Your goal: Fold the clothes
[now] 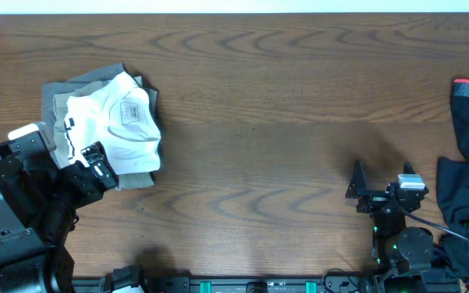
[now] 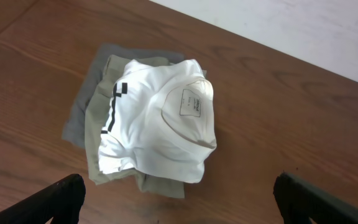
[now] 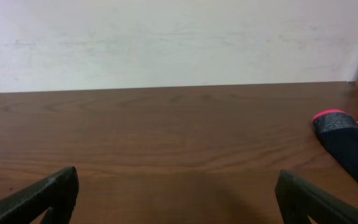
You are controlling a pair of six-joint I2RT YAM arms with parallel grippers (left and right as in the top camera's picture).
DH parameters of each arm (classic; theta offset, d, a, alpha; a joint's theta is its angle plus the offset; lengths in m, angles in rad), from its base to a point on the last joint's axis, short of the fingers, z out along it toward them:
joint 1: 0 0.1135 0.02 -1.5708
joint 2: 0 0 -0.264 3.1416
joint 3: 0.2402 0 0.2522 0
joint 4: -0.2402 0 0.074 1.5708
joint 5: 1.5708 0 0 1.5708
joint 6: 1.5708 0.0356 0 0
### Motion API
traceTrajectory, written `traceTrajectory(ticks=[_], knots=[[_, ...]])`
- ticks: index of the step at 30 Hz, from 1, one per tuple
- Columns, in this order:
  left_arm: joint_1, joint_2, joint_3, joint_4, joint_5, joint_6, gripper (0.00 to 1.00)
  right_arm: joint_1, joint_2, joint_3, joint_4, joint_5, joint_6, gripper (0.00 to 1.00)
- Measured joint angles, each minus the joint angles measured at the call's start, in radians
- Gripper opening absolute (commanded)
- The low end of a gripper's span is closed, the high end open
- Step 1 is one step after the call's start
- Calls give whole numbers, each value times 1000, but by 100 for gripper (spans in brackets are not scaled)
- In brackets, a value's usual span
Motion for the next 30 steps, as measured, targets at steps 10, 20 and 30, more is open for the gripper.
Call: traceTrajectory(ticks=[10,20,30], knots=[[-13,-173,-99,49,-5,0,98,0,0,0,0,0,0,99],[-48,-645,-643,655,-8,-1,98,0,0,0,0,0,0,99],[-78,-787,-967,945,-8,-27,98,0,0,0,0,0,0,99]])
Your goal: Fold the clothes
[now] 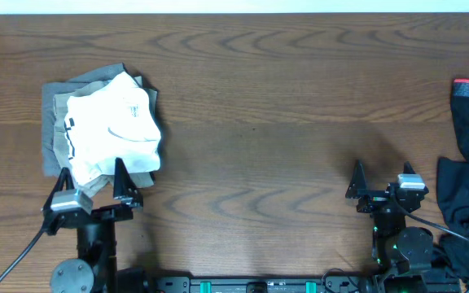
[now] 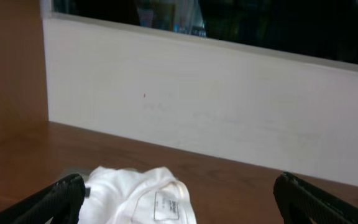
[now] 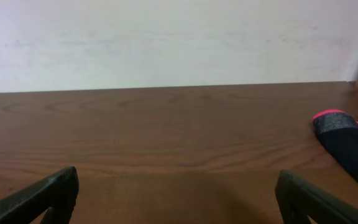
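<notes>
A folded white shirt (image 1: 114,130) lies on top of folded grey and olive clothes (image 1: 55,102) at the left of the table; the shirt (image 2: 138,199) also shows low in the left wrist view. My left gripper (image 1: 89,185) stands open just in front of the pile, nothing between its fingers. A dark garment with pink trim lies unfolded at the right edge, its end (image 3: 344,134) showing in the right wrist view. My right gripper (image 1: 381,175) rests open near the front edge, left of that garment.
The wooden table (image 1: 283,106) spans the view. A white wall (image 3: 166,43) stands behind its far edge. Both arm bases sit at the front edge.
My left arm has drawn back from beside the pile to the front edge, its gripper now level and facing the wall. The pile and my right arm have not moved.
</notes>
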You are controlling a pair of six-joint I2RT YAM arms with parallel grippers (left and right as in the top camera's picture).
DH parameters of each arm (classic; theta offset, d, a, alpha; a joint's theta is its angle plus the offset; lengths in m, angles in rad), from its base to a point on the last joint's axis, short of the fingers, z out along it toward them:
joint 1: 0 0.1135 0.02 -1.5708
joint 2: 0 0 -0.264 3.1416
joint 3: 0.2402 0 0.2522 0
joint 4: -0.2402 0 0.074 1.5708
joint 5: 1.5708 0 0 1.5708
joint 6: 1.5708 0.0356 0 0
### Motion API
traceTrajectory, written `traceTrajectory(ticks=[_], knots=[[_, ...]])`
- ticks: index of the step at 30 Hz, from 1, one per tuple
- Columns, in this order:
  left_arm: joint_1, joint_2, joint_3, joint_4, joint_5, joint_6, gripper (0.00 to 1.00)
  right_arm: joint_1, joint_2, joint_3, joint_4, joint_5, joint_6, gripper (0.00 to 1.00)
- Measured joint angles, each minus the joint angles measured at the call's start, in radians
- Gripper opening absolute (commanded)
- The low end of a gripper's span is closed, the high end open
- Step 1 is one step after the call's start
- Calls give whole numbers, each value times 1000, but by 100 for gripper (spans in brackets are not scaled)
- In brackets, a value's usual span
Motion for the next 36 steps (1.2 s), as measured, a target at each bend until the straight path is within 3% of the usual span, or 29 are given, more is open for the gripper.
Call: traceTrajectory(ticks=[11,20,36], knots=[[-54,-3,-291,229,0,-3,98,0,0,0,0,0,0,99],[-127,-4,-337,124,-12,-3,98,0,0,0,0,0,0,99],[-140,-4,-335,117,-24,-3,98,0,0,0,0,0,0,99]])
